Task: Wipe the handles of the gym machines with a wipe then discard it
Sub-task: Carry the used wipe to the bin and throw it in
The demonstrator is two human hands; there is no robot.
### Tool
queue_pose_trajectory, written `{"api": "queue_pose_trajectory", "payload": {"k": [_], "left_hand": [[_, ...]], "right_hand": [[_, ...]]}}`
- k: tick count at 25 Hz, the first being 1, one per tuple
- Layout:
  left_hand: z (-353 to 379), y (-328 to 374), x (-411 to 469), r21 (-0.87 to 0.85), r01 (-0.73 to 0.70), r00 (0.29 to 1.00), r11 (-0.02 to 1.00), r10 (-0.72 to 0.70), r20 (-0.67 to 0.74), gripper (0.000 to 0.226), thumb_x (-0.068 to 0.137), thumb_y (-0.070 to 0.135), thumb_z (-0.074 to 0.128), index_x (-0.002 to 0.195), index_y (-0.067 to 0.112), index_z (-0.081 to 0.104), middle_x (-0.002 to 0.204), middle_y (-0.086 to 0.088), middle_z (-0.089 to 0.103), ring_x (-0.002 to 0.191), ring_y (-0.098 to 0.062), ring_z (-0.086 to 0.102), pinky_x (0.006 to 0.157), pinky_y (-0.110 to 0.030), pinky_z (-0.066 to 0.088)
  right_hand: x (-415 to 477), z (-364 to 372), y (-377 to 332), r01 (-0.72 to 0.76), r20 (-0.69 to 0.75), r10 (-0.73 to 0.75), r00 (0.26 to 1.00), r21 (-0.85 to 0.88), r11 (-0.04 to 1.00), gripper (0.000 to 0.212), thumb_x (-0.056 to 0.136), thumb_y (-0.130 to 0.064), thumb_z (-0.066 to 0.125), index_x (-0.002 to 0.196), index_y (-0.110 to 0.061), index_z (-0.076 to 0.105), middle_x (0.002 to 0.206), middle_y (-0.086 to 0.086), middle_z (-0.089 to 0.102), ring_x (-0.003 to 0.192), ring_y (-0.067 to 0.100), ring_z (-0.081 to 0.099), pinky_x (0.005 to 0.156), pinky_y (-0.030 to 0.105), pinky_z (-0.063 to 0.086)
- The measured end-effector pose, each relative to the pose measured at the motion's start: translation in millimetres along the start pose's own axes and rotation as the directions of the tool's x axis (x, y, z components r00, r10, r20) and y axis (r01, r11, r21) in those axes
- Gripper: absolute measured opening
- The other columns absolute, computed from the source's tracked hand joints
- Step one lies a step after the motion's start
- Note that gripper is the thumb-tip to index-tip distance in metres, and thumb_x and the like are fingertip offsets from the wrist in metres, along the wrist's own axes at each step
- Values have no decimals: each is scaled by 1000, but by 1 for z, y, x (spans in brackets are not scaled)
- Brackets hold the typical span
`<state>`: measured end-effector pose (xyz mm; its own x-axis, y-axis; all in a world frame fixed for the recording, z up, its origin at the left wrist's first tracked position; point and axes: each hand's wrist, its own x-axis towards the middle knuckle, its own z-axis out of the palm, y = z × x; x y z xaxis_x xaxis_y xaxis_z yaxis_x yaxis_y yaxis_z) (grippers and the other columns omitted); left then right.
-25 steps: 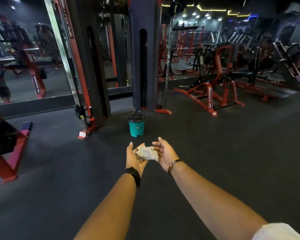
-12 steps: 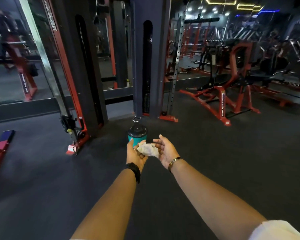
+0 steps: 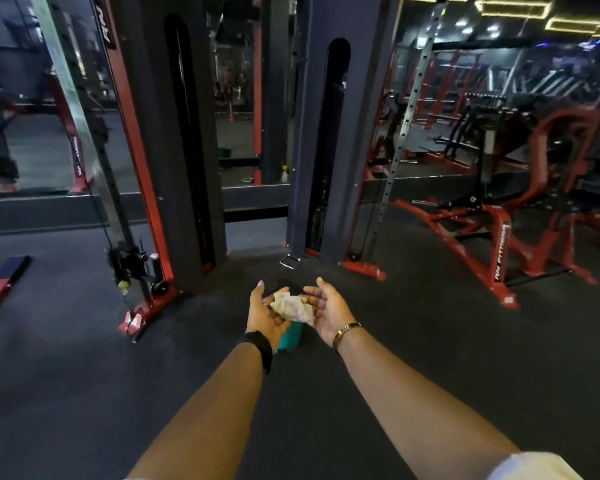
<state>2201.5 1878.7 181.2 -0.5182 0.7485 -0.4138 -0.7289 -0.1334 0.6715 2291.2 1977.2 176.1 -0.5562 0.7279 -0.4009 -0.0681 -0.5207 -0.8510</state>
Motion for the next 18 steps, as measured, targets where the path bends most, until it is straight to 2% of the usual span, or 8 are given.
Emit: {"api": "queue_pose_trajectory", "payload": {"k": [4, 12, 16, 18], "left_hand": [[33, 25, 82, -33, -4, 1000, 999, 3, -27, 57, 92, 58, 41, 106, 9, 65, 88, -14, 74, 89, -28, 69, 68, -36, 54], [51, 82, 254, -54, 28, 1000, 998, -29, -6, 60, 91, 61, 41, 112, 9, 62, 92, -16, 73, 82, -29, 72, 65, -36, 56], [59, 126, 331, -59, 42, 999, 997, -42, -1, 59, 91, 60, 43, 109, 7, 63, 87, -17, 73, 74, -28, 73, 52, -32, 56], [62, 141, 360, -55, 35, 999, 998, -35, -5, 59, 90, 60, 44, 107, 7, 64, 86, -16, 74, 72, -28, 73, 50, -31, 55]], "right_hand": [[89, 15, -47, 6, -39, -10, 999, -89, 996, 37, 93, -43, 50, 86, -9, 65, 64, 5, 71, 60, 20, 68, 54, 28, 51], [263, 47, -95, -23, 9, 24, 1000, -115, 993, 38, 91, -46, 52, 87, -11, 66, 71, 8, 71, 71, 23, 67, 65, 33, 53], [340, 76, -121, -41, 6, 41, 999, -101, 994, 37, 91, -46, 53, 86, -11, 65, 71, 7, 71, 69, 23, 66, 65, 33, 53], [369, 87, -131, -31, 10, 32, 999, -97, 995, 37, 91, -45, 53, 87, -11, 65, 75, 8, 70, 71, 23, 66, 65, 33, 52]]}}
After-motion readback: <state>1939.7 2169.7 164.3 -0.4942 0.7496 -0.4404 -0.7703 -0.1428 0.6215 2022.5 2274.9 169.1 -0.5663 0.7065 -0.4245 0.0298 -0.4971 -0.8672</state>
